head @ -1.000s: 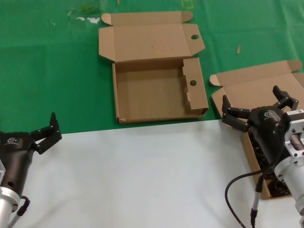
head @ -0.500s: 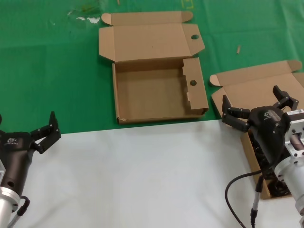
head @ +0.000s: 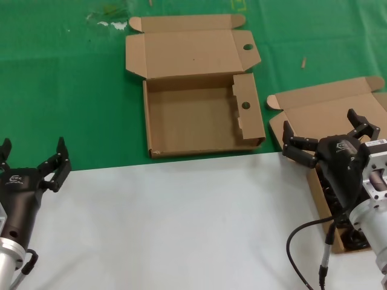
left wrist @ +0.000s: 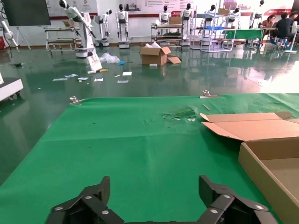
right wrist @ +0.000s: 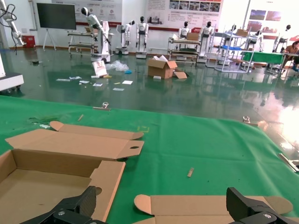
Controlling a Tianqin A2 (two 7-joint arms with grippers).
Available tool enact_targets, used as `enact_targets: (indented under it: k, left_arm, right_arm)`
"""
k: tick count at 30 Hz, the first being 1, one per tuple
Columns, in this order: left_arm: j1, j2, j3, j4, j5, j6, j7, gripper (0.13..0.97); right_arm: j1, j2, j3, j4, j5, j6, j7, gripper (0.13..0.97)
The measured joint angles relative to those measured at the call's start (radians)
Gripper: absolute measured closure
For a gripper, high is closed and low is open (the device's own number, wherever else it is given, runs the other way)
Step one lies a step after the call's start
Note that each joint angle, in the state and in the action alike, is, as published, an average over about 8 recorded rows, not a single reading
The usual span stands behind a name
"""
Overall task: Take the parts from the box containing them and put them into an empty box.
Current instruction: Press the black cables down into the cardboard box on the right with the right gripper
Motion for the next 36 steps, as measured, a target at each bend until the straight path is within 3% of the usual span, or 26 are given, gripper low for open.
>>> enact_targets:
  k: [3,8,15,22,29,36]
  left_arm:
    - [0.000,0.000,0.000,0.000,0.000,0.000,0.000,0.357]
    - [0.000,0.000,0.000,0.000,0.000,0.000,0.000,0.485]
    - [0.000,0.000,0.000,0.000,0.000,0.000,0.000,0.635]
    - [0.000,0.000,0.000,0.000,0.000,0.000,0.000,0.791]
    - [0.000,0.000,0.000,0.000,0.000,0.000,0.000,0.888]
    - [0.000,0.000,0.000,0.000,0.000,0.000,0.000,0.943]
  right_arm:
    - [-0.013,-0.041,0.055,0.002,0.002,-0.037,-0.077,0.129]
    - [-0.037,-0.124,0.170,0.001,0.013,-0.122,-0.244,0.129]
    - [-0.056,-0.099,0.188,0.009,0.007,-0.160,-0.283,0.129]
    - [-0.100,0.080,0.132,0.082,-0.150,-0.208,-0.105,0.129]
    - [-0.126,0.317,0.143,0.177,-0.358,-0.412,0.130,0.129]
    - [-0.084,0.577,0.124,0.196,-0.391,-0.620,0.218,0.129]
